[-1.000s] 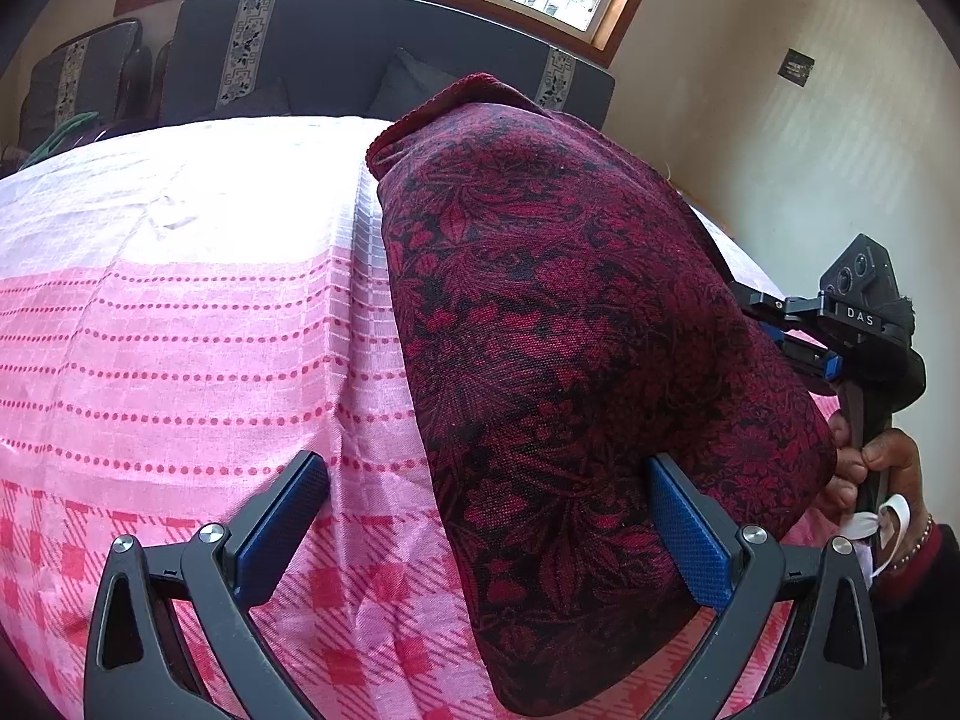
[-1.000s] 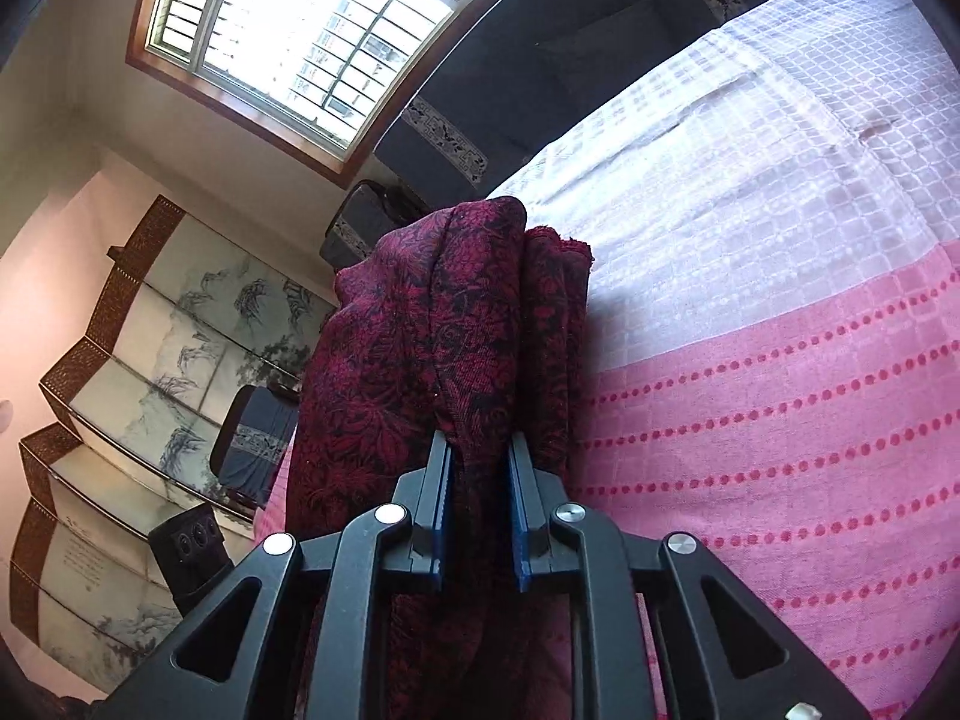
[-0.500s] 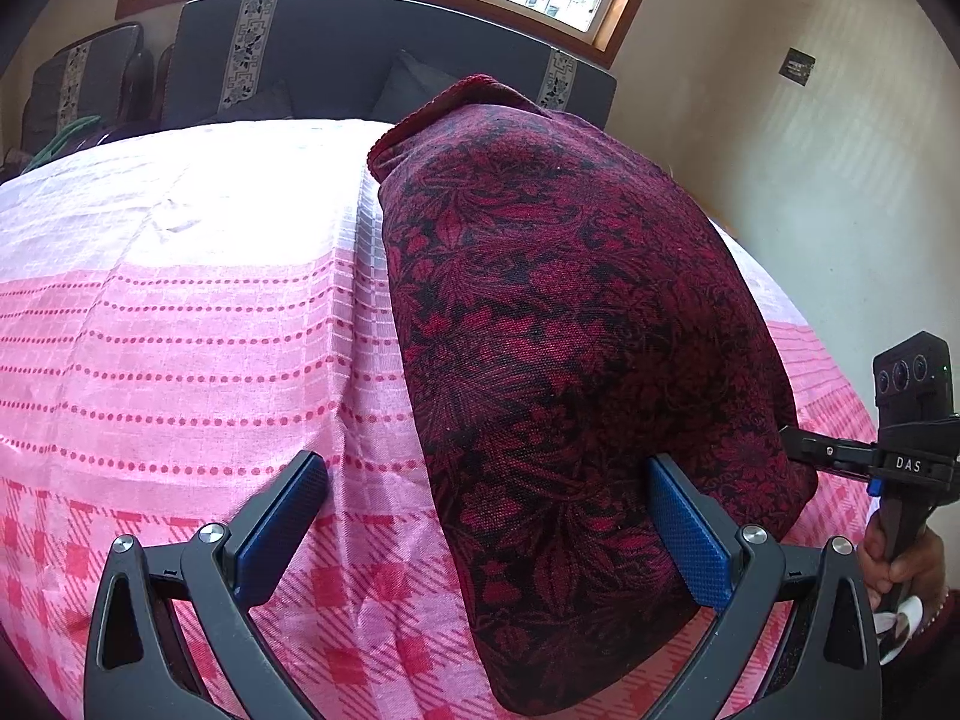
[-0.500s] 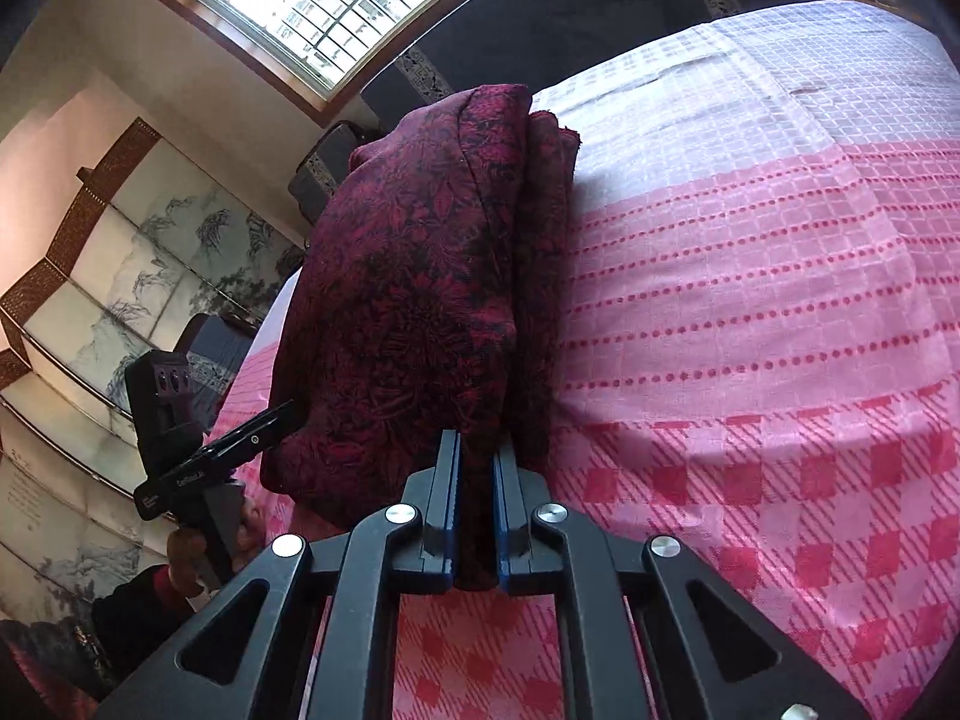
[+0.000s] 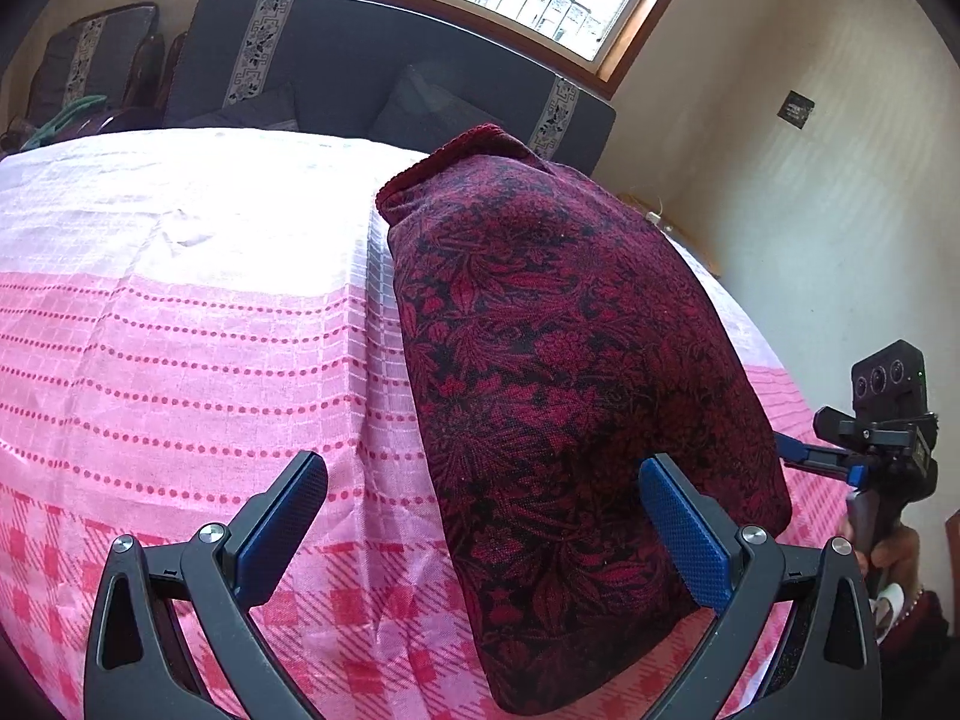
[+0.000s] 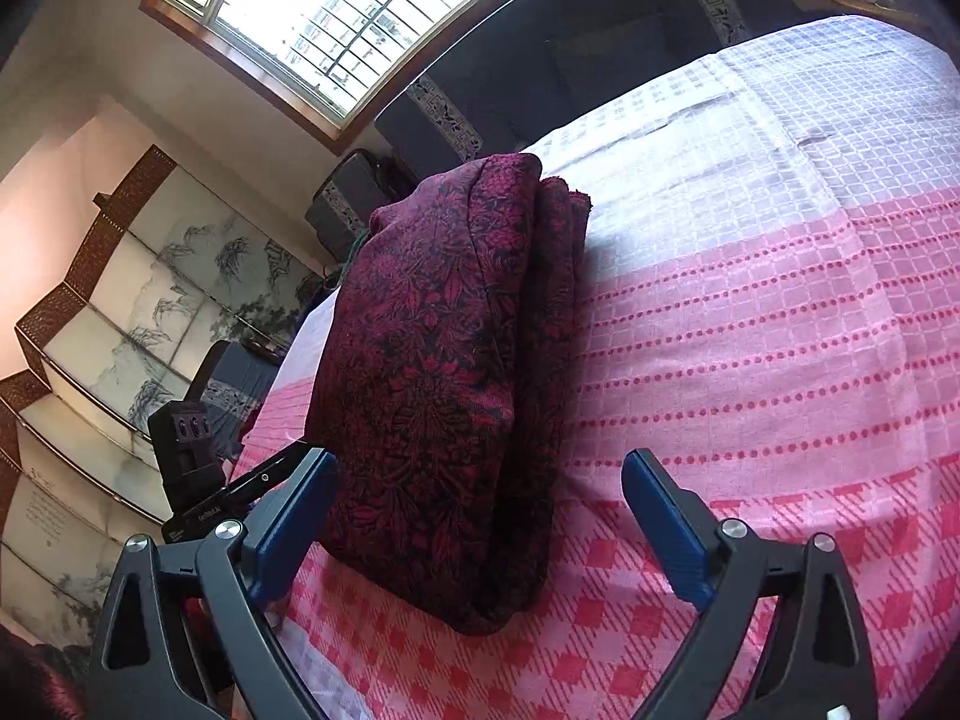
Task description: Fold small clothes
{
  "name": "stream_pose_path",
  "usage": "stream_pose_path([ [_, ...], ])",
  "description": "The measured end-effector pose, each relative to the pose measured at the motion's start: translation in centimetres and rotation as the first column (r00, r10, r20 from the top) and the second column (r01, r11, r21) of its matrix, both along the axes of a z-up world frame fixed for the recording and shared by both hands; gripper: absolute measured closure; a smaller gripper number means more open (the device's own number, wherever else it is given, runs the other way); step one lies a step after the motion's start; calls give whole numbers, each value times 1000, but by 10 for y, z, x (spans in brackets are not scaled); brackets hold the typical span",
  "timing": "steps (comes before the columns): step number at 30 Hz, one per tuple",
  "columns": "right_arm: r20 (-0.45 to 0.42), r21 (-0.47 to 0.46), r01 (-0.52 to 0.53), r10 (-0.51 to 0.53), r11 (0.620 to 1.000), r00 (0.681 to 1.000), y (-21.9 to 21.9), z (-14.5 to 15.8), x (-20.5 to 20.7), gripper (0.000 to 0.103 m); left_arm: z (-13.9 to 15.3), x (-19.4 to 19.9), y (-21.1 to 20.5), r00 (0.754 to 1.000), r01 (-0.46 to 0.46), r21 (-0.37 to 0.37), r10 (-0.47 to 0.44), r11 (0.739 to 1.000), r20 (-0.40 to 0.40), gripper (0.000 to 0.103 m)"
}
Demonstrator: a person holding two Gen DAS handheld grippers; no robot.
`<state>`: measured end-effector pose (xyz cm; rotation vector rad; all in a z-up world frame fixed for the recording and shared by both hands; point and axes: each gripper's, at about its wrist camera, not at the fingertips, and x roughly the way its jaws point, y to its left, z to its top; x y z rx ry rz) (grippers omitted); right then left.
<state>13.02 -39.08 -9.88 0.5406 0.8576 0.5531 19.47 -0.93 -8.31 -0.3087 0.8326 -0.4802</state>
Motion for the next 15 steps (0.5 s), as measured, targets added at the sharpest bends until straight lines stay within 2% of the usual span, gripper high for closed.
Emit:
stream_pose_path([
  [6, -43, 29, -61, 62, 998, 997, 6, -10, 34, 8, -2, 41, 4, 991, 76, -97, -85, 992, -98, 0],
  [10, -57, 45, -88, 91, 995, 994, 10, -15, 57, 8, 0, 66, -1, 984, 135, -83, -144, 987, -109, 0],
  [12, -73, 76, -118, 123, 990, 990, 14, -19, 68, 8, 2, 75, -6, 980, 164, -63, -170, 985, -107, 0],
  [15, -107, 66, -142, 148, 988, 983, 20, -26, 83, 8, 6, 81, -15, 977, 197, -19, -197, 980, -86, 0],
])
